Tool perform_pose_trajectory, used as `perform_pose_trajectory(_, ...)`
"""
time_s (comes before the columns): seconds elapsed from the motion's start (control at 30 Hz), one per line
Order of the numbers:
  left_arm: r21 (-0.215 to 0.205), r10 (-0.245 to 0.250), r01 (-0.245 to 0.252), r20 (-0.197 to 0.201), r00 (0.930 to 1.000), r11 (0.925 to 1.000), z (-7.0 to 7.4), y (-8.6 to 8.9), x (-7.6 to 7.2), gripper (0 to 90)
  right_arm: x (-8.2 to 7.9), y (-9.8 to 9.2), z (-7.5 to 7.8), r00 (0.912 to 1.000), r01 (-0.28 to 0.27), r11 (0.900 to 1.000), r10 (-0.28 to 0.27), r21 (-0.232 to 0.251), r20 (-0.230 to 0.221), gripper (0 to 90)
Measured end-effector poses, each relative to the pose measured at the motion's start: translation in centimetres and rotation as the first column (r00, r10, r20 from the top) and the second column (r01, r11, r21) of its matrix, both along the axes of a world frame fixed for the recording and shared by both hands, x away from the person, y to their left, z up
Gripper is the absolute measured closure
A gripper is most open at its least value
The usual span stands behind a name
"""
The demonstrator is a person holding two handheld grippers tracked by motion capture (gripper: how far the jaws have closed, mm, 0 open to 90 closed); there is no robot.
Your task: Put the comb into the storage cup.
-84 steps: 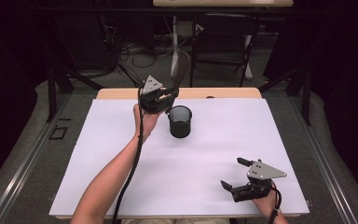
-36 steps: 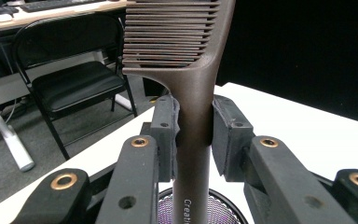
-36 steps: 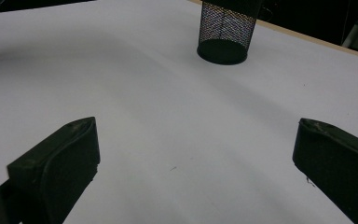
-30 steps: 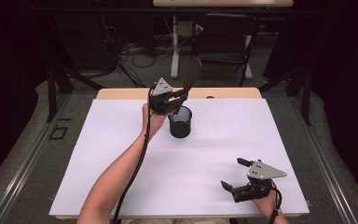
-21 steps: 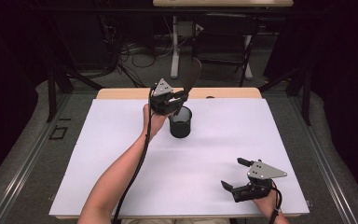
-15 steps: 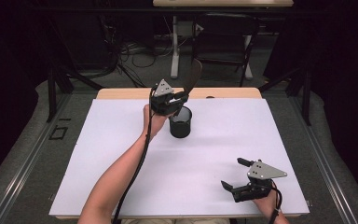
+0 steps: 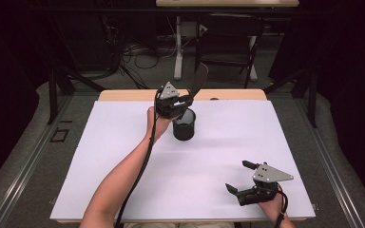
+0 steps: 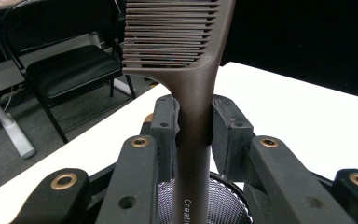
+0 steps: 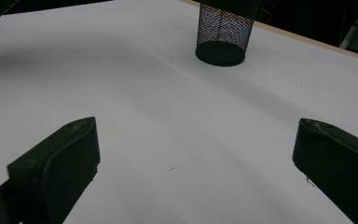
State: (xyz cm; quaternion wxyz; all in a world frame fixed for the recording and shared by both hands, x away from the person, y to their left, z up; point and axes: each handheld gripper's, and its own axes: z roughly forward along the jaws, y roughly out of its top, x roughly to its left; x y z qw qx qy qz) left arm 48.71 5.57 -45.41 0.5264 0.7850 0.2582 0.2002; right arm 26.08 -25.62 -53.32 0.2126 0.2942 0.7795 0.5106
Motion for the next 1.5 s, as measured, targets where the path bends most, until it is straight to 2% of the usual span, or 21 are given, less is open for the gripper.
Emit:
perform_pose_trajectory(0.67, 0.056, -0.004, 0.005, -0.007, 1.0, 0.9984, -1.1, -0.1, 0.3, 72.5, 0.0, 0.1, 0.0, 1.0, -0.005, 1.0, 0.005, -0.001, -0.001, 0.2)
perform_pose_trajectory(1.33, 0.097, -0.022, 0.027, -0.049, 0.9985, 0.995, -2.1, -0.3, 0.6, 72.4, 0.0, 0.1, 0.0, 1.0, -0.007, 1.0, 0.007, -0.006, 0.0, 0.2)
perform_pose_trajectory(1.5, 0.109, -0.022, 0.027, -0.048, 0.9986, 0.9937, -2.2, -0.3, 0.6, 72.4, 0.0, 0.1, 0.0, 1.0, -0.007, 1.0, 0.007, -0.004, 0.002, 0.2)
